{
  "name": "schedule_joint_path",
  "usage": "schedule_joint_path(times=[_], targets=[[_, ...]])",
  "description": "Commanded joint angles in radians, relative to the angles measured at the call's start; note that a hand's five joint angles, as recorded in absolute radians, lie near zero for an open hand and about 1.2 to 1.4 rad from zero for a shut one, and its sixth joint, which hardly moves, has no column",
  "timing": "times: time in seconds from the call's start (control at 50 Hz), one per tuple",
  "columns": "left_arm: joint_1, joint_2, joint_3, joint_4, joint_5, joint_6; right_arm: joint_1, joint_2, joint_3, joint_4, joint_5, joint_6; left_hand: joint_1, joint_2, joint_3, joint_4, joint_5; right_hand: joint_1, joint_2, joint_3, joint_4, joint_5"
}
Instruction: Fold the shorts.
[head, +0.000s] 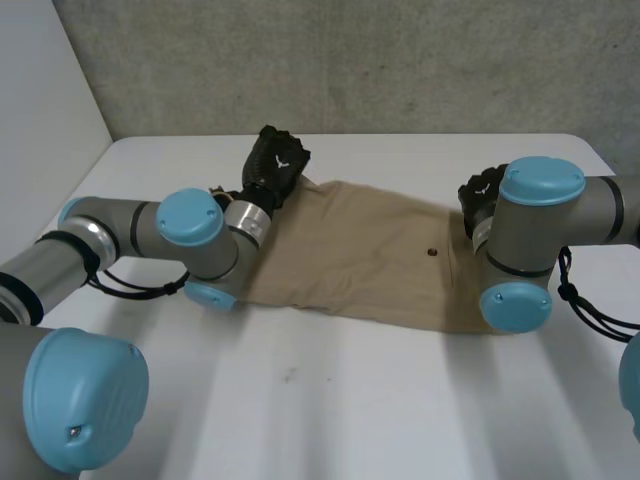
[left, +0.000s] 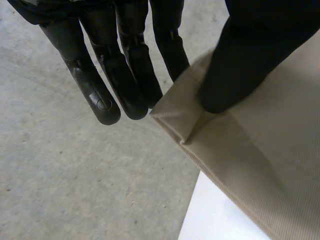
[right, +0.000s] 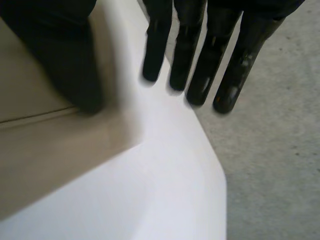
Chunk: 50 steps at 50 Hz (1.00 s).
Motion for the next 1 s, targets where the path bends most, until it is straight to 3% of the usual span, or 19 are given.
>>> schedule_joint_path(times=[0.02, 0.12, 0.26, 0.42, 0.52, 0.56, 0.66, 0.76, 1.0], targets=[[-0.003, 0.034, -0.104, 0.055, 0.045, -0.014, 0.001, -0.035, 0.011, -0.098, 0.021, -0.003, -0.767, -0.786, -0.803, -0.804, -0.793, -0.491, -0.611, -0.616, -0.638, -0.656], [-0.007, 0.167, -0.261, 0.161, 0.036, -0.019, -0.01, -0.17, 0.074, -0.129, -0.002, 0.053, -0.771, -0.79, -0.807, -0.808, -0.797, -0.491, -0.611, -0.616, -0.638, -0.656], [-0.009, 0.372, -0.461, 0.189, 0.027, -0.059, -0.018, -0.381, 0.207, -0.102, -0.057, 0.169, -0.771, -0.79, -0.807, -0.808, -0.797, -0.491, -0.611, -0.616, -0.638, -0.656], [-0.003, 0.631, -0.736, 0.167, -0.074, -0.249, -0.076, -0.557, 0.425, 0.049, -0.14, 0.224, -0.771, -0.79, -0.807, -0.808, -0.797, -0.491, -0.611, -0.616, -0.638, -0.656], [0.002, 0.72, -0.846, 0.105, -0.1, -0.382, -0.094, -0.568, 0.491, 0.09, -0.155, 0.321, -0.762, -0.78, -0.797, -0.798, -0.787, -0.491, -0.611, -0.616, -0.638, -0.656], [0.003, 0.729, -0.86, 0.086, -0.1, -0.401, -0.117, -0.569, 0.555, 0.106, -0.193, 0.442, -0.759, -0.778, -0.795, -0.795, -0.784, -0.432, -0.551, -0.557, -0.578, -0.596], [-0.001, 0.752, -0.926, -0.081, -0.105, -0.523, -0.146, -0.566, 0.645, 0.098, -0.288, 0.533, -0.753, -0.772, -0.789, -0.789, -0.778, -0.343, -0.463, -0.468, -0.49, -0.508], [0.0, 0.772, -0.954, -0.181, -0.108, -0.606, -0.2, -0.555, 0.703, 0.09, -0.355, 0.553, -0.75, -0.769, -0.786, -0.786, -0.776, -0.334, -0.454, -0.459, -0.481, -0.499], [0.016, 0.774, -1.0, -0.203, -0.123, -0.672, -0.229, -0.445, 0.726, -0.017, -0.35, 0.536, -0.753, -0.772, -0.789, -0.789, -0.778, -0.194, -0.313, -0.319, -0.34, -0.359]])
